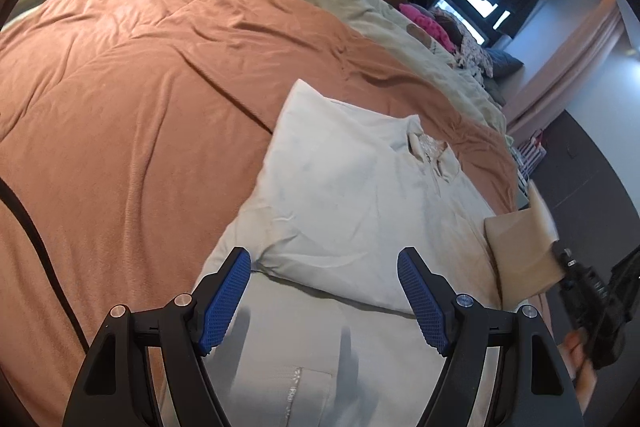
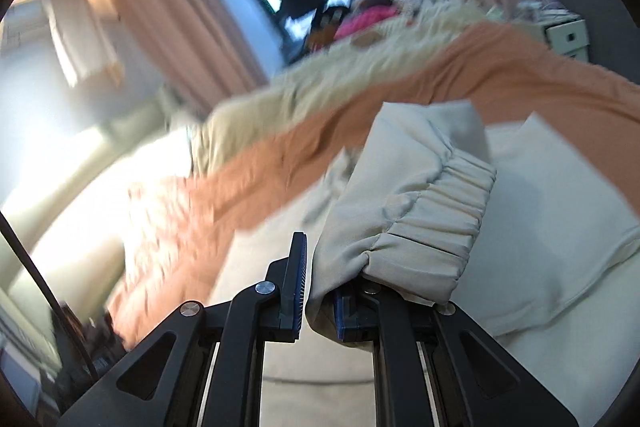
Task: Fold large clothes
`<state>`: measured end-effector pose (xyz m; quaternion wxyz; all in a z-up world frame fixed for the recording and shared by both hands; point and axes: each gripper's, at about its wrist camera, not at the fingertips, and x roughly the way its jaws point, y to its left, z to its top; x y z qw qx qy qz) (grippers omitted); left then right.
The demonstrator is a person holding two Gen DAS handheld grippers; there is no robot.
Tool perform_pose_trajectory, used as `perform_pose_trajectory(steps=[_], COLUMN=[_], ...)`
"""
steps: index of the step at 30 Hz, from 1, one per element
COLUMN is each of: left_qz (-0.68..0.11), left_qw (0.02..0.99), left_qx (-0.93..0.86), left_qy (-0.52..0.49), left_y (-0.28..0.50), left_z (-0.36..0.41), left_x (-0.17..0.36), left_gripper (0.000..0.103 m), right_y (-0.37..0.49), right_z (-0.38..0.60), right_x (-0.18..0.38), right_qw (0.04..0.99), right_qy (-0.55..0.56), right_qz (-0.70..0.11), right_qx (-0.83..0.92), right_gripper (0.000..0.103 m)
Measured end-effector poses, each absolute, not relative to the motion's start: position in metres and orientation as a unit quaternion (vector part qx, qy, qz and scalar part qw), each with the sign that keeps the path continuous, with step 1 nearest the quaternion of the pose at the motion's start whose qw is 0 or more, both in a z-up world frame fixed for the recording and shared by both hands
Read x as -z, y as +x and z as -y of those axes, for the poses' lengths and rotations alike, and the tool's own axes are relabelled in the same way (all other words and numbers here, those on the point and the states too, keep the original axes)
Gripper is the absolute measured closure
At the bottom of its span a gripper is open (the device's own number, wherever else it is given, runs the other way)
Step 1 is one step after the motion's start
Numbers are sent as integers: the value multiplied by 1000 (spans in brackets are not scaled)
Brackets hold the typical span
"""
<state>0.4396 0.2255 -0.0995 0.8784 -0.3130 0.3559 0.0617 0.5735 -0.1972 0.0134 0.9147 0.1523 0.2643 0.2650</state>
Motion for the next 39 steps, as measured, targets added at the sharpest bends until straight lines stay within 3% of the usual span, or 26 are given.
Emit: perform_pose_trajectory(steps=[9,10,12,13,14,26,39], left_qz=[-349,-348,-342,-339,-336,-339,-367], left_qw=[869,868,868,869,870,900,915], left_qx=[-84,-86,-89,-89,-89,-52,38], left_qy=[-340,-343,-348,-349,-349,-269,-164], left_y=[433,433,432,431,432,455,489], left_z=[-247,-248,-250,-250,-248,-176,-78], left_x=[102,101,100,99,98,76,55], left_gripper=[26,26,26,26,26,26,26], right_y=[615,618,628,629,625,591,602], right_z=[139,139,145,150,158,300,406], right_x=[14,15,13,8,5,-41,-16], right_qw=[864,860,847,839,837,871,860], right_qy=[107,112,137,150,161,262,360], right_qz=[-418,-425,-437,-443,-439,-374,-355], right_qx=[-260,-259,-269,-278,-285,-183,-61], right_gripper=[94,89,59,28,20,20,20])
